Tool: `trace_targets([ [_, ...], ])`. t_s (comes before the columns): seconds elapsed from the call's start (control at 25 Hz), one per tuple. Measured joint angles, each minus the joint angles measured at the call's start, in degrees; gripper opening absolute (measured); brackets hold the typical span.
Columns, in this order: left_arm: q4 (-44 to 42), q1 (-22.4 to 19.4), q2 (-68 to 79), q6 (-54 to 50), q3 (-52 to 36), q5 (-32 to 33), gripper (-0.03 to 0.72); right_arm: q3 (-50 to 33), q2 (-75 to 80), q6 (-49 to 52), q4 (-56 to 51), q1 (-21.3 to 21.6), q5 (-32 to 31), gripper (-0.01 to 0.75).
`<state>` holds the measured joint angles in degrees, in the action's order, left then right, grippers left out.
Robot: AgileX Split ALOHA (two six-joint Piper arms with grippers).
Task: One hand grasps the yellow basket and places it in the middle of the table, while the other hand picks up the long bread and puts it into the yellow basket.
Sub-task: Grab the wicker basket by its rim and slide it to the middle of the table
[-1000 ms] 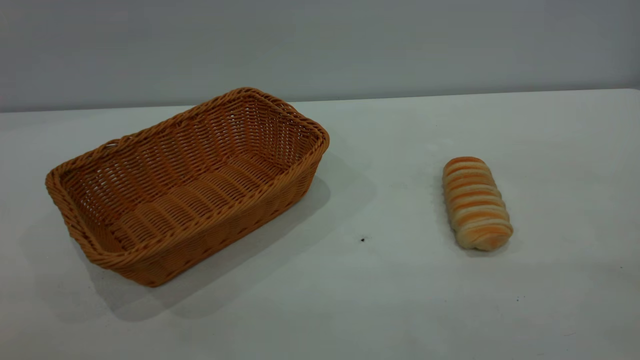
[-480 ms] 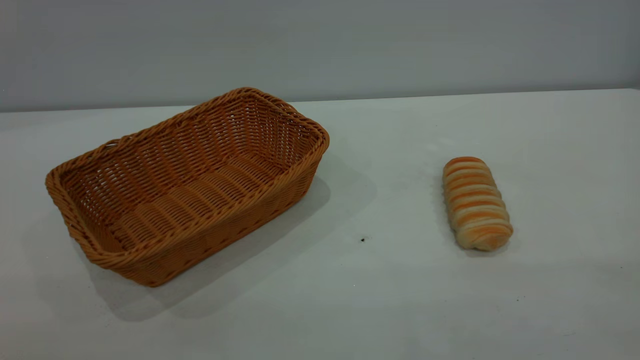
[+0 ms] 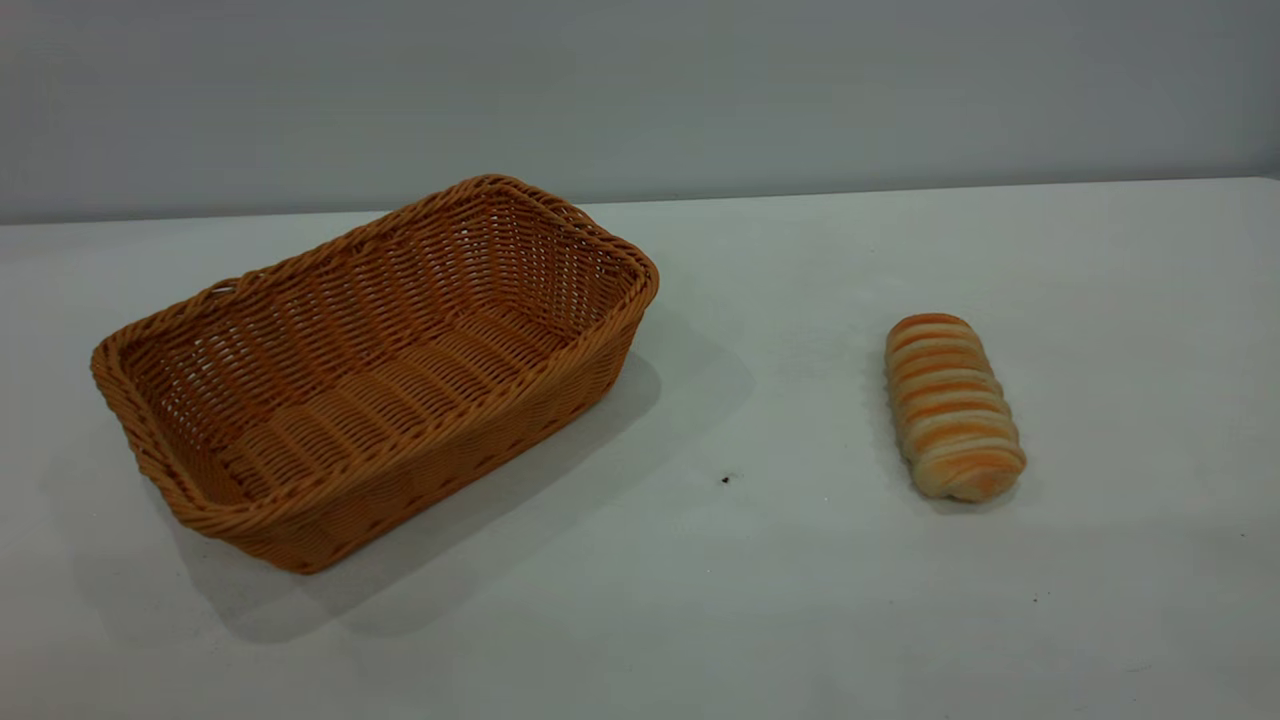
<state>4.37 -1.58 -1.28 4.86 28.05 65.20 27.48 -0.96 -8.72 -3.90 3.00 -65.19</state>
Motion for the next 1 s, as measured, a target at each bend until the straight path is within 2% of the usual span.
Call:
trace_targets([
  [0.12, 0.0, 0.0, 0.0, -0.2, 0.4, -0.9, 0.531, 0.0, 0.0, -0.1, -0.7, 0.0, 0.4, 0.337],
  [0.24, 0.3, 0.0, 0.0, -1.9, 0.9, -6.6, 0.531, 0.5, 1.6, -1.2, -3.1, 0.0, 1.9, 0.337],
  [0.44, 0.0, 0.0, 7.0, -3.8, 1.0, -12.9, 0.531, 0.7, 12.3, -6.0, -10.9, 0.0, 10.3, 0.339],
  [0.76, 0.3, 0.0, 35.4, -4.9, 1.0, -25.5, 0.531, 0.7, 30.1, -16.9, -20.9, 0.0, 22.9, 0.347],
  [1.0, 3.6, 0.0, 59.9, -5.2, 3.8, -34.4, 0.531, 0.7, 37.1, -19.3, -25.4, 0.0, 26.0, 0.347],
])
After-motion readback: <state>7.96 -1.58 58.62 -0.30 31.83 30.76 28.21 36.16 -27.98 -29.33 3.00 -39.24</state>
